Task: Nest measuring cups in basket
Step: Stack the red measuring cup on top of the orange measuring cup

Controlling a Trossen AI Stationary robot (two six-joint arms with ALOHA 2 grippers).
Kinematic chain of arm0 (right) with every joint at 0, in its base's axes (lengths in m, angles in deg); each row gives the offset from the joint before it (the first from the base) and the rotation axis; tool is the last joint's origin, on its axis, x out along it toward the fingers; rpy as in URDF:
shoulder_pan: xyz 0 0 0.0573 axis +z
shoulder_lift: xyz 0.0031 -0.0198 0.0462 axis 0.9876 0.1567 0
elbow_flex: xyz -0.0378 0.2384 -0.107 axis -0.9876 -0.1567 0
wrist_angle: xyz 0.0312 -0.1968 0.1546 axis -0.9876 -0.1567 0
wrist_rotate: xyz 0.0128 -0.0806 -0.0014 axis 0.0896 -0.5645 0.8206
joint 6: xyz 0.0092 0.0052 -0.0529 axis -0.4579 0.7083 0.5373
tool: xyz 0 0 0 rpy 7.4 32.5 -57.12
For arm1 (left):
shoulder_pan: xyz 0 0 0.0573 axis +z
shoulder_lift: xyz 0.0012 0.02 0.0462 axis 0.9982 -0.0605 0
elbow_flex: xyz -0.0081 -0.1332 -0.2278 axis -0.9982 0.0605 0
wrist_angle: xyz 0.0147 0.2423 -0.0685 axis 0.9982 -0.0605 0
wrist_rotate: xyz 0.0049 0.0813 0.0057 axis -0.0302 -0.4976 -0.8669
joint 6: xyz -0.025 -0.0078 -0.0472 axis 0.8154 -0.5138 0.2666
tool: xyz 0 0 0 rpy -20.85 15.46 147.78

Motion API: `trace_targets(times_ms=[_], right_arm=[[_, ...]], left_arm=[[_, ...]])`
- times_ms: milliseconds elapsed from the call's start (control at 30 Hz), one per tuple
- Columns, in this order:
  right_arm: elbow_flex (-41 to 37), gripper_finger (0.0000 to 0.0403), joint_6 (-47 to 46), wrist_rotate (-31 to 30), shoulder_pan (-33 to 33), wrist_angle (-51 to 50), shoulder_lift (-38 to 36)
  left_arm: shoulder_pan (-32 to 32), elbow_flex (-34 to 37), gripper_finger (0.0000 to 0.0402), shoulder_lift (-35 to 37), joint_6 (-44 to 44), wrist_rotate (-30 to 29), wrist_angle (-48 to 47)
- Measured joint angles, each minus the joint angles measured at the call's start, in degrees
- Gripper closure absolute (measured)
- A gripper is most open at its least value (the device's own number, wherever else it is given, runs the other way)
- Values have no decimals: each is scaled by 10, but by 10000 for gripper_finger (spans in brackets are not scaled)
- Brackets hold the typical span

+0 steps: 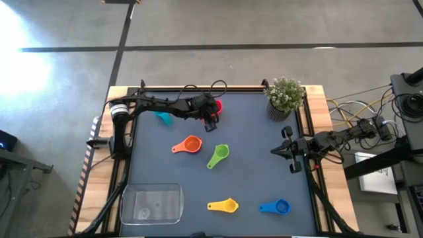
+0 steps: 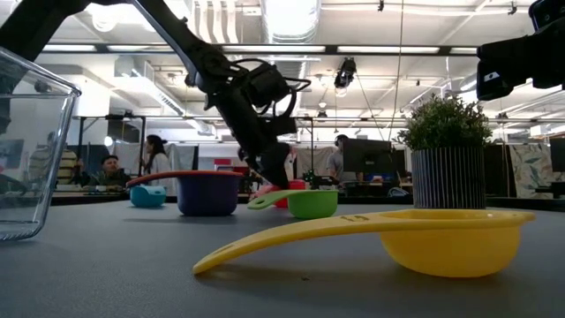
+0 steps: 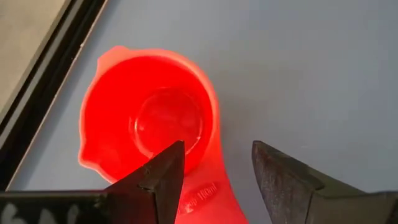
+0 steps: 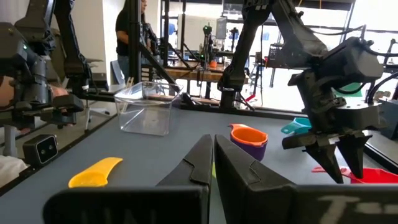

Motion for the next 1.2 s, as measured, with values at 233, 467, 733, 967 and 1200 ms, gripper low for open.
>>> trace_targets(times_ms=[233,467,733,967,1200], right_arm=[[0,394,0,0,0,0,0],[0,394,0,0,0,0,0],[0,394,0,0,0,0,0],[0,394,0,0,0,0,0],[0,394,0,0,0,0,0]], left_arm=[[5,8,251,0,3,-13,4],[4,0,377,0,-12,-12,4],[3,-32,396,5,-35,-12,-70],[-26,-42,399,55,-52,-24,-175],[-68,31,400,177,-39,-26,-204]])
